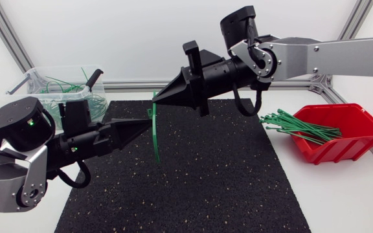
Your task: Take a green cable tie from the red box, thread the tail through the head to close it, then place it in the transparent bin on the left.
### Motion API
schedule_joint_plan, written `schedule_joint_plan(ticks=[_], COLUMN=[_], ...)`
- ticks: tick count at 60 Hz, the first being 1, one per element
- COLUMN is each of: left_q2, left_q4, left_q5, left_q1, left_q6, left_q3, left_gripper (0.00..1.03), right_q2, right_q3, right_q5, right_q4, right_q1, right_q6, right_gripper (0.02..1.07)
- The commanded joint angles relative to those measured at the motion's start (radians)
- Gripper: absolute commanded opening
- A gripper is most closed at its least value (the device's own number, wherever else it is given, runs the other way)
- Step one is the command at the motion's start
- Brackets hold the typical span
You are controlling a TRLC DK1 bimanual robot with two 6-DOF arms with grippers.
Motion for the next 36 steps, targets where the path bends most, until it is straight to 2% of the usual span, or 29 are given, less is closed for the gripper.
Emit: schedule_joint_plan(ticks=[1,7,11,23,36], left_q2=[0.031,0.096,0.133,0.158,0.205], left_q4=[0.023,0.023,0.023,0.025,0.025], left_q5=[0.028,0.083,0.089,0.092,0.089], left_q1=[0.027,0.07,0.079,0.086,0.085], left_q6=[0.016,0.022,0.039,0.06,0.062], left_q3=[-0.005,0.016,0.022,0.033,0.071], left_gripper=[0.04,0.04,0.04,0.04,0.04], right_q2=[-0.011,-0.014,-0.011,0.011,0.025], right_q3=[-0.046,-0.075,-0.101,-0.091,-0.107], right_q5=[0.004,-0.009,-0.015,-0.033,-0.023], right_q4=[0.015,0.04,0.092,0.027,0.076], right_q1=[0.006,0.012,0.018,0.052,0.078], right_q6=[0.1,0.189,0.261,0.261,0.258], right_gripper=[0.08,0.08,0.08,0.08,0.08])
